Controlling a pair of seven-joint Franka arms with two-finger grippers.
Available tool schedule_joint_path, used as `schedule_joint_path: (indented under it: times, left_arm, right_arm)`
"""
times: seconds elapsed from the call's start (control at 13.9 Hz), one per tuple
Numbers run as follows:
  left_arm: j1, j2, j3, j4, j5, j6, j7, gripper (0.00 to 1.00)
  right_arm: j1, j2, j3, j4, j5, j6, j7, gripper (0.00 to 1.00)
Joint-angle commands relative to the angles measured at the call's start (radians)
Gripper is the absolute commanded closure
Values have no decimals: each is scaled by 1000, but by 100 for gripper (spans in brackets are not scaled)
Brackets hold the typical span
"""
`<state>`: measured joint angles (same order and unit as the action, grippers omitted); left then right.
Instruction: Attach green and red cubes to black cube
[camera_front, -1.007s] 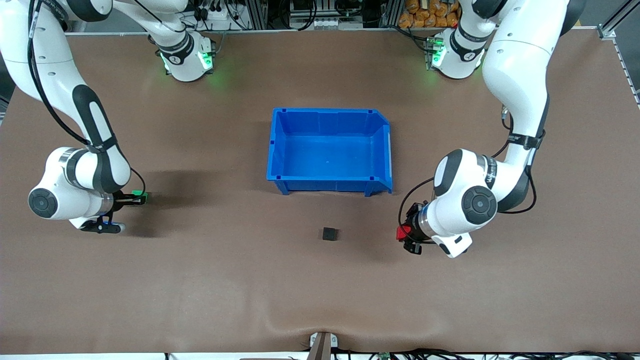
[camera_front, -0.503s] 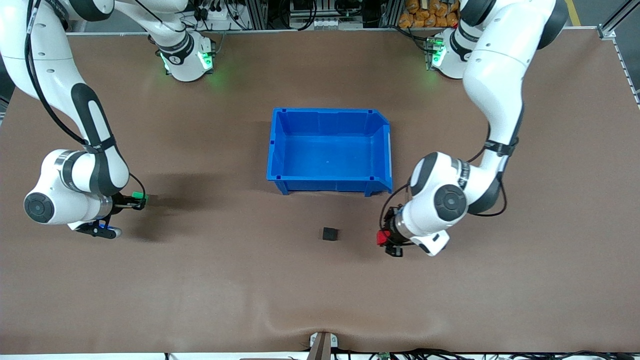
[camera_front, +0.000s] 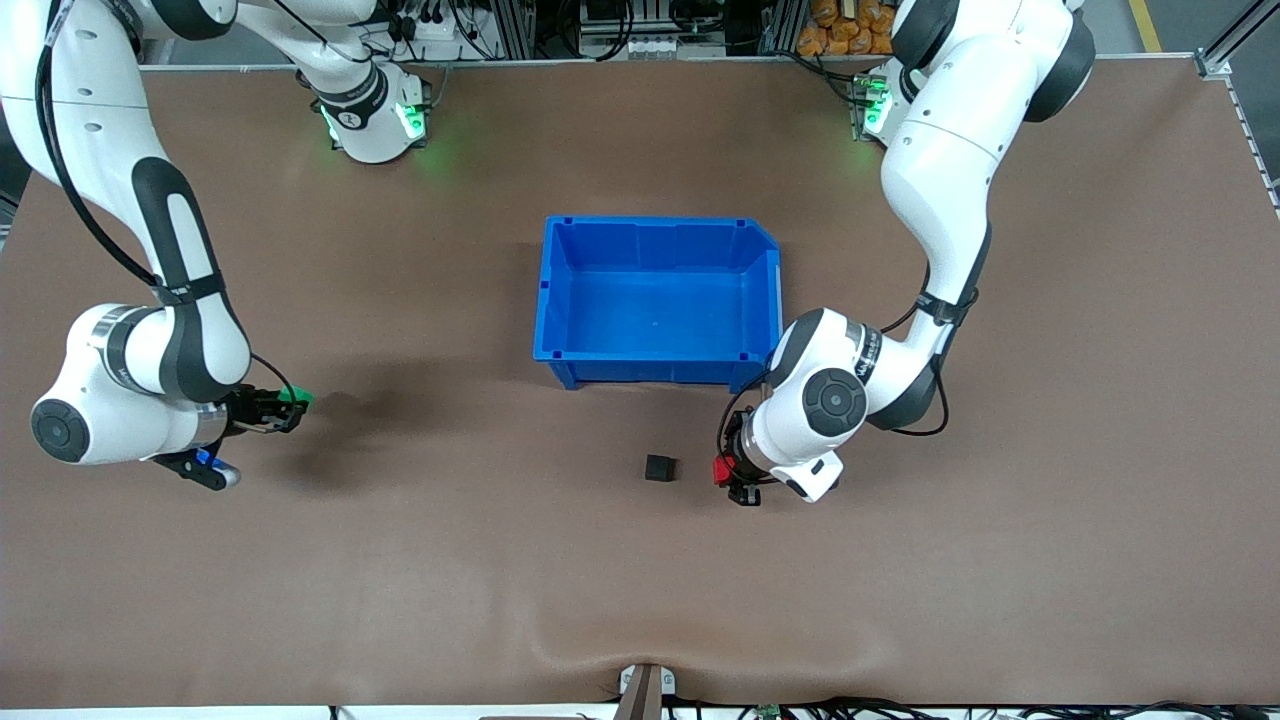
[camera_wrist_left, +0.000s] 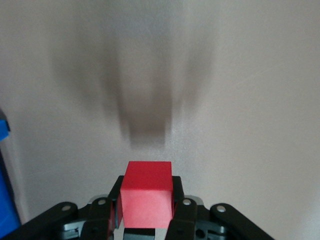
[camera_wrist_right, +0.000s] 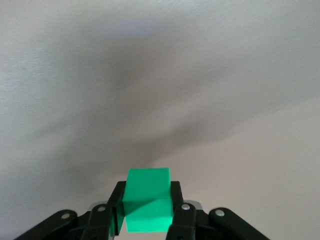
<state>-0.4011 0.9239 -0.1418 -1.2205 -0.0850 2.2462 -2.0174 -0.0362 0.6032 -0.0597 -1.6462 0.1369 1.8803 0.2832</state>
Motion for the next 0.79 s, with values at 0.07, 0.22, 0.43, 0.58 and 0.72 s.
schedule_joint_path:
  times: [0.07, 0.22, 0.43, 0.58, 0.72]
  left_arm:
    - [-33, 70, 10, 87, -21, 32, -26, 100]
    - [-45, 76, 11, 87, -21, 50, -24, 100]
    - [-59, 92, 11, 88, -21, 52, -18, 100]
    - [-62, 95, 10, 88, -21, 52, -17, 100]
    - [-71, 102, 10, 88, -21, 53, -14, 100]
  right_arm:
    - [28, -17, 1, 35, 17, -29, 112, 100]
    - [51, -13, 1, 89, 35, -114, 227, 100]
    - [71, -11, 1, 104, 174, -127, 309, 100]
    - [75, -8, 0, 115, 188, -127, 352, 100]
    - [78, -8, 0, 118, 190, -122, 367, 100]
